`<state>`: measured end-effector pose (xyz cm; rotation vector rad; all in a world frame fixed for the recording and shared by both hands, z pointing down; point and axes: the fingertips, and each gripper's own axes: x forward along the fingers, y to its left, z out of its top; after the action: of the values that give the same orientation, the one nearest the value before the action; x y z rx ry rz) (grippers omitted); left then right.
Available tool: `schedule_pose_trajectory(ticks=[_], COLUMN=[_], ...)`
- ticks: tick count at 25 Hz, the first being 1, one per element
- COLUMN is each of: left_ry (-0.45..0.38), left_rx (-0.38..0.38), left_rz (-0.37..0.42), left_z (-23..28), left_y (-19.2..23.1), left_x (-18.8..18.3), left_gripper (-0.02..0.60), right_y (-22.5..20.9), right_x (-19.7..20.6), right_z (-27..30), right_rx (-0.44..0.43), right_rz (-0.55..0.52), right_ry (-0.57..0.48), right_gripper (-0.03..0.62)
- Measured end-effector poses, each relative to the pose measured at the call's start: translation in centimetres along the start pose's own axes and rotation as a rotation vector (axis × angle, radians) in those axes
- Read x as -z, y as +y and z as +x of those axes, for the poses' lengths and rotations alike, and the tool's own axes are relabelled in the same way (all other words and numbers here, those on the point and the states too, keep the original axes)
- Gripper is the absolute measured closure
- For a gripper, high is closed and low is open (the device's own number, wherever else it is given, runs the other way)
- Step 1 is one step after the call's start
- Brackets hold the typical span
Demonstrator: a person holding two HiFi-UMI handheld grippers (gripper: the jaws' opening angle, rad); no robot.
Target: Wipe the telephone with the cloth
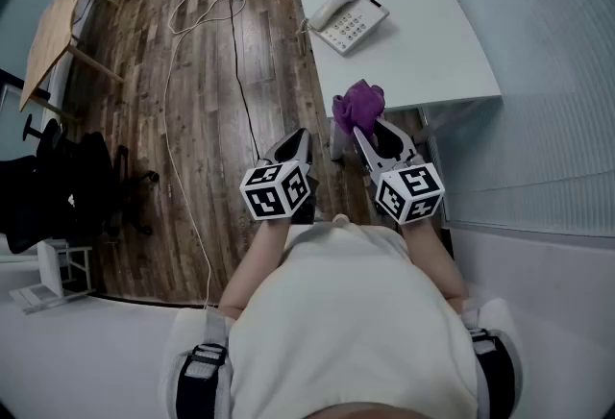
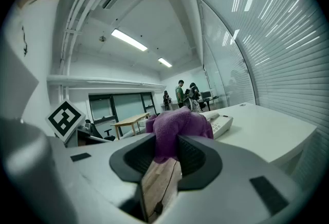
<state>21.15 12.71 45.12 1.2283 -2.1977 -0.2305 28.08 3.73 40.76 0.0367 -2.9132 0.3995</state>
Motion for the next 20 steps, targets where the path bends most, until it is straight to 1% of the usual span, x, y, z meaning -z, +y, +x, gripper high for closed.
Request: schedule_pose_trajectory(ticks=[10, 15, 20], left_ry=[0.001, 0.01, 0.013], left_rx=[-0.014, -0.036, -0.055], left_rz=[0.005, 0.009, 0.001], left_z=[0.9, 0.9, 1.3], left_y=[-1.3, -1.5, -1.1], left_x=[0.7, 1.0, 0.7], left_gripper=[0.561, 0.561, 0.561], right_y=[-1.3, -1.6, -2.0], right_x=[0.2, 0.0, -0.1], right_z=[-0.8, -1.0, -0.6], right_rx=[-0.02, -0.045, -0.054], right_rz=[-0.015, 0.032, 0.042], right_ry=[0.003, -0.01, -0.005], right_gripper=[0.462, 0.46, 0.459])
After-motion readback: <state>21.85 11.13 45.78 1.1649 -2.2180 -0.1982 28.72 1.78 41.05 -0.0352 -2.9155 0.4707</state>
